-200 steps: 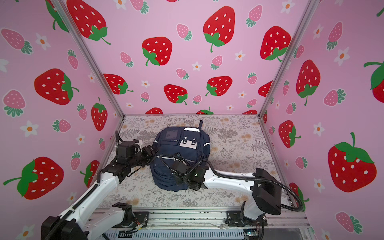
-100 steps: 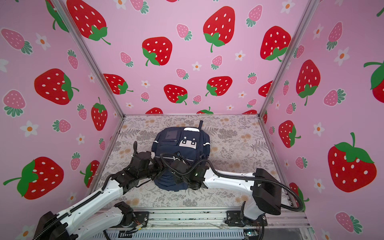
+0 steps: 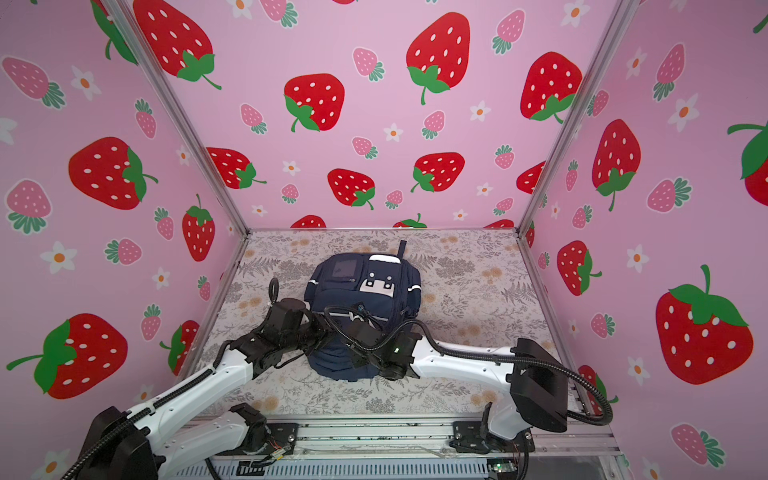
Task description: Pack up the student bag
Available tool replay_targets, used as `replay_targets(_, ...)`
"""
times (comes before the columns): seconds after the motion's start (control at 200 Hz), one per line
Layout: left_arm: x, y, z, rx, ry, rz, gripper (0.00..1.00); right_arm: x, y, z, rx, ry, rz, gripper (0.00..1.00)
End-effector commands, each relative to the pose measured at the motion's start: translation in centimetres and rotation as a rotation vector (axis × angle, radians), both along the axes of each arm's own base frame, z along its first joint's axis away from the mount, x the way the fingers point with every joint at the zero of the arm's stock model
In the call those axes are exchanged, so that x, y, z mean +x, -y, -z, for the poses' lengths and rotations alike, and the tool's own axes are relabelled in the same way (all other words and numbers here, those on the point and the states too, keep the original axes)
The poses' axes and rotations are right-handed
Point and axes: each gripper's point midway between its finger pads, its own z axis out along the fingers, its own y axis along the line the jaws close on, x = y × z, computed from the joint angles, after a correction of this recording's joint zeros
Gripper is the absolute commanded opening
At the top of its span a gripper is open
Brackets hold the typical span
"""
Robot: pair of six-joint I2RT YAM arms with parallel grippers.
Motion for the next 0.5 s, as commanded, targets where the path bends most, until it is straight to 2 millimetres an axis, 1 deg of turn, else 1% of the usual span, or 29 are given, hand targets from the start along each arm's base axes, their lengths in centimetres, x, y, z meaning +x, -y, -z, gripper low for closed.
replay_targets(0.0, 2.2, -0.9, -2.3, 0.080, 0.103, -0.012, 0.12, 0.3, 1.4, -1.7, 0.039, 0.023, 0.032, 0.00)
replay_targets(0.055, 2.2, -0.9, -2.3, 0.095, 0.100, -0.001, 0.07, 0.7, 2.3, -1.6, 0.026, 0.024, 0.053, 0.00)
replay_targets(0.065, 2.2, -0.9, -2.3, 0.098, 0.100, 0.000, 0.03, 0.7, 2.5, -1.5, 0.023, 0.025, 0.056, 0.00)
replay_targets(0.08, 2.2, -0.9, -2.2, 0.102, 0.100, 0.003, 0.00, 0.9, 2.7, -1.4, 0.020, 0.023, 0.063, 0.00)
replay_targets(0.125, 2.3, -1.0, -2.2, 0.112, 0.100, 0.011, 0.00, 1.4, 3.7, -1.2, 0.010, 0.022, 0.090, 0.00)
replay_targets(0.165, 2.3, -0.9, -2.0, 0.119, 0.100, 0.017, 0.00, 1.8, 5.0, -0.6, -0.026, 0.012, 0.115, 0.00)
replay_targets(0.26, 2.5, -0.8, -1.9, 0.135, 0.102, 0.032, 0.00, 2.8, 7.2, -0.5, -0.038, 0.013, 0.156, 0.00)
replay_targets(0.345, 2.4, -0.8, -1.8, 0.145, 0.106, 0.043, 0.00, 3.8, 9.6, -0.4, -0.061, 0.019, 0.200, 0.00)
replay_targets(0.455, 2.4, -0.9, -1.9, 0.151, 0.115, 0.049, 0.00, 5.9, 13.1, -0.2, -0.090, 0.025, 0.276, 0.00)
replay_targets(0.495, 2.4, -0.9, -2.0, 0.154, 0.120, 0.054, 0.00, 6.5, 14.1, -0.2, -0.100, 0.033, 0.292, 0.00)
